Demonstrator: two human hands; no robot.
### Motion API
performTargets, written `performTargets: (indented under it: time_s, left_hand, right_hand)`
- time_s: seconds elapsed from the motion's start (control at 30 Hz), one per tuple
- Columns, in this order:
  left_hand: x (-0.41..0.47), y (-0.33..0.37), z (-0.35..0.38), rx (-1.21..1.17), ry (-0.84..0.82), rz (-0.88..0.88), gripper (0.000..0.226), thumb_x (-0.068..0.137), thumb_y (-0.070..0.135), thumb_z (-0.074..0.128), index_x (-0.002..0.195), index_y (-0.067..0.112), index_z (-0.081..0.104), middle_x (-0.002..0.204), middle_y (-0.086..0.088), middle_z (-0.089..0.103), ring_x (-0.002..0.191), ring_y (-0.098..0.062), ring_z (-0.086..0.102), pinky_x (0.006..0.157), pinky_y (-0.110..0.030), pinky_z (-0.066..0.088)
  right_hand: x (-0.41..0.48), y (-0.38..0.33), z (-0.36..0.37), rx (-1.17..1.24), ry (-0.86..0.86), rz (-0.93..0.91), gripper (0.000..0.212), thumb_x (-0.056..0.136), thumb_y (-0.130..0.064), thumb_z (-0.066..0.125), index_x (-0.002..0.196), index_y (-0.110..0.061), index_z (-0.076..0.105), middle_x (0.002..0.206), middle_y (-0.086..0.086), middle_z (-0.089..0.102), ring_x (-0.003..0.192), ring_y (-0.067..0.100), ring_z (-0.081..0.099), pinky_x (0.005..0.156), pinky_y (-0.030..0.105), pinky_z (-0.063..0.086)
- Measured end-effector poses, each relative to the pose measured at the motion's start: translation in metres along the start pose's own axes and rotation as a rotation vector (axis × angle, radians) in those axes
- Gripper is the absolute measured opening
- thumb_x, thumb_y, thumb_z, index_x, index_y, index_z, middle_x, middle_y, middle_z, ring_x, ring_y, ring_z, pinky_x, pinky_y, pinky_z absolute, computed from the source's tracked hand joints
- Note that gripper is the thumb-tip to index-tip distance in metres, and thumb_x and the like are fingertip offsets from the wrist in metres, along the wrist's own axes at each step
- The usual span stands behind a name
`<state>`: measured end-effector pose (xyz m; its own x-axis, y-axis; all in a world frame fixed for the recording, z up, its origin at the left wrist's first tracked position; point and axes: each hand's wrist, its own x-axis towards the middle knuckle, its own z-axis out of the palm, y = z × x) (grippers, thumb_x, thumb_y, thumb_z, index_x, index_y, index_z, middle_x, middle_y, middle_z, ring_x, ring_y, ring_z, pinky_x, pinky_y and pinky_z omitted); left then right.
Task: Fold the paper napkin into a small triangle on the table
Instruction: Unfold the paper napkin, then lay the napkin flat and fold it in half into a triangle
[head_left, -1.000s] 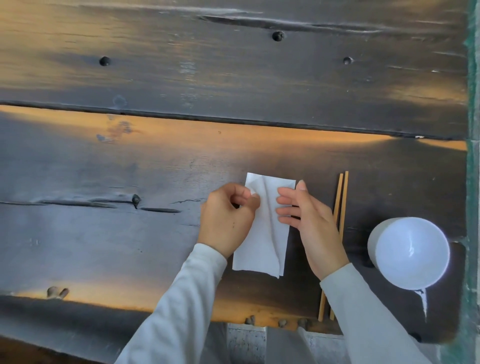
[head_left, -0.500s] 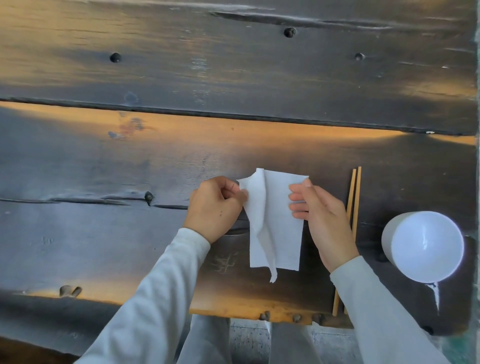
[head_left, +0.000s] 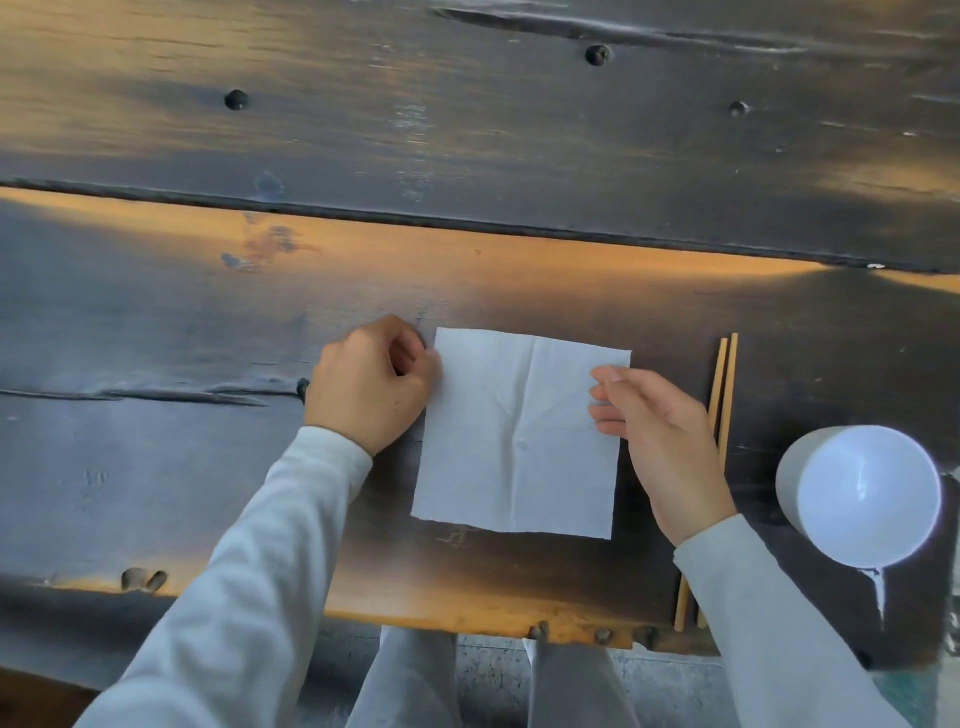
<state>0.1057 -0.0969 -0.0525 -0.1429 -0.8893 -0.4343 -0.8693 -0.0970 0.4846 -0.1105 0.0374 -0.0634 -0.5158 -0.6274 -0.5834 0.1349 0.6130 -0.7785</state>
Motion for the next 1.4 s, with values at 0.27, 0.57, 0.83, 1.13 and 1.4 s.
performTargets:
  time_s: [0.27,0.57,0.83,1.13,1.4]
  left_hand:
    - [-0.044,0.003,0.044,0.241,0.124,0.758,0.043,0.097,0.03,0.059,0.134,0.008,0.059,0.147,-0.02,0.049,0.126,-0.041,0.052,0.097,-0.048,0.045]
    - [-0.016,-0.025,0.054,0.612,-0.09,0.845,0.097,0.088,0.08,0.042,0.159,0.017,0.023,0.169,-0.007,0.017,0.156,-0.03,0.012,0.116,-0.073,0.012]
    - [-0.018,-0.018,0.061,0.607,-0.023,0.736,0.105,0.08,0.089,0.039,0.159,0.021,0.024,0.169,-0.006,0.016,0.155,-0.033,0.012,0.114,-0.076,0.011]
    - [-0.02,0.003,0.078,0.624,0.007,0.838,0.074,0.099,0.065,0.022,0.16,0.024,0.018,0.168,-0.007,0.019,0.154,-0.038,0.012,0.114,-0.077,0.013]
    - [-0.025,0.008,0.083,0.625,-0.011,0.667,0.071,0.094,0.057,0.033,0.159,0.028,0.025,0.169,-0.007,0.017,0.154,-0.039,0.013,0.111,-0.078,0.015]
  right_hand:
    - [-0.008,-0.01,0.0,-0.041,0.044,-0.105,0.019,0.099,-0.018,0.063,0.096,-0.032,0.075,0.09,-0.014,0.075,0.078,0.005,0.07,0.068,0.018,0.055]
    - [-0.032,0.018,0.026,-0.683,-0.142,-0.567,0.047,0.105,-0.031,0.05,0.149,-0.016,0.046,0.156,0.0,0.045,0.149,0.008,0.03,0.126,0.035,0.01]
    - [0.004,0.013,0.013,-0.85,-0.058,-0.58,0.056,0.105,-0.045,0.042,0.155,-0.02,0.039,0.164,-0.002,0.031,0.15,0.002,0.009,0.123,0.032,-0.016]
    - [-0.002,-0.001,0.037,-1.031,-0.166,-0.705,0.06,0.108,-0.047,0.017,0.161,-0.018,0.022,0.169,-0.002,0.01,0.156,0.016,0.001,0.124,0.043,-0.007]
    - [0.0,0.021,0.042,-1.109,-0.134,-0.712,0.069,0.107,-0.056,0.019,0.162,-0.015,0.014,0.17,0.004,0.006,0.157,0.018,-0.005,0.123,0.047,0.0]
